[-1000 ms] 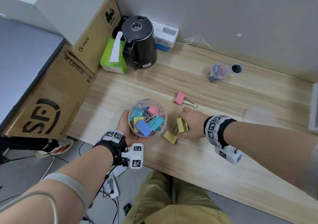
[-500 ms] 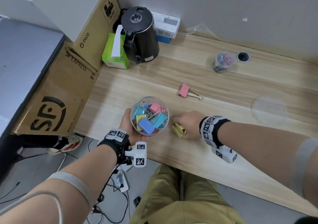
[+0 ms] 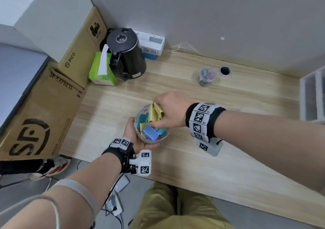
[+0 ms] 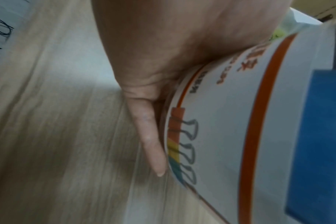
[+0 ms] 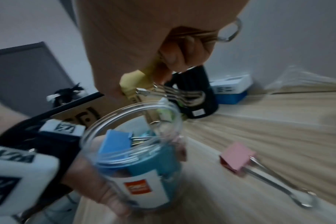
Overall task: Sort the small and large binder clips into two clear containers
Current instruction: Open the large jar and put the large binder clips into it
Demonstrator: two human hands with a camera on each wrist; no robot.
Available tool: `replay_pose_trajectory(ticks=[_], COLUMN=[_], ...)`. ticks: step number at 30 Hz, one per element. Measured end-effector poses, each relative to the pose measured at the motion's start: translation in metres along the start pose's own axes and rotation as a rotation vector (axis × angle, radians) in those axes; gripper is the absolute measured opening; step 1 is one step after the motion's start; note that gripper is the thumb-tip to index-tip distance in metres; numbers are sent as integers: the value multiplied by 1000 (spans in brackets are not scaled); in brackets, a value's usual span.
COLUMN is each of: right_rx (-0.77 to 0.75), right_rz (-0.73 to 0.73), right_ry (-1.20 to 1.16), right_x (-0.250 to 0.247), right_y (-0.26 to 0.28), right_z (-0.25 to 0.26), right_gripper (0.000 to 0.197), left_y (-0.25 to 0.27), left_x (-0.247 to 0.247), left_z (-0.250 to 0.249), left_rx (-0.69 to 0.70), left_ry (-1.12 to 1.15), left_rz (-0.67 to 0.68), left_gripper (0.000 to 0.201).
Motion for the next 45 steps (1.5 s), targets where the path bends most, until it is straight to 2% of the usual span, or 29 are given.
replay_pose_trajectory(ticks=[5,9,16,21,25,26,29,32,36,39,41,45], right_rx=[136,41,-9,17,86,105,103,188,216,156,107,148], right_rz=[-5,-7,61,27,17,-4,-99,-99,-103,-100,-107,-234], right_ry=[-35,-92,-238,-309,-272,-217,65,150,129,88,45,-162], right_x=[20,24,18,24,19,17,10,5,6,4,3,-1], right_y=[-13,-9,-3,3,2,1,-1,-5,-11,-11,-11,-11], right_z=[8,5,-9,-2,2,2,3,1,-5,-8,-10,-27], right_gripper=[55,50,65,49,80,82,67,55,45,28,24,20], left_y=[0,0,4,4,2,2,0,-1,0,3,5,-3], left_x=[19,24,25,25,24,24,22,24,31,35,38,26], left_z=[-10,-13,-21,-21,-22,-23,-22,-24,-28,-29,-30,-29], left_rx=[28,10,33,51,50,47,19,1,-4,17,25,10], left_ry=[-2,-21,-18,56,134,131,114,142,190,211,213,206], left_rz=[23,28,46,53,13,20,23,41,54,-6,-13,-23], left_gripper=[57,58,57,59,59,63,69,69,71,70,69,74])
Point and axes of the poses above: each hand's wrist, its own y-axis away from the middle knuckle, its own x-axis out of the palm, z = x × y, the point moved 2 cm from there along -y, towards the middle knuckle, and after that the axes turned 13 degrees about -y, right-handed, at the moved point
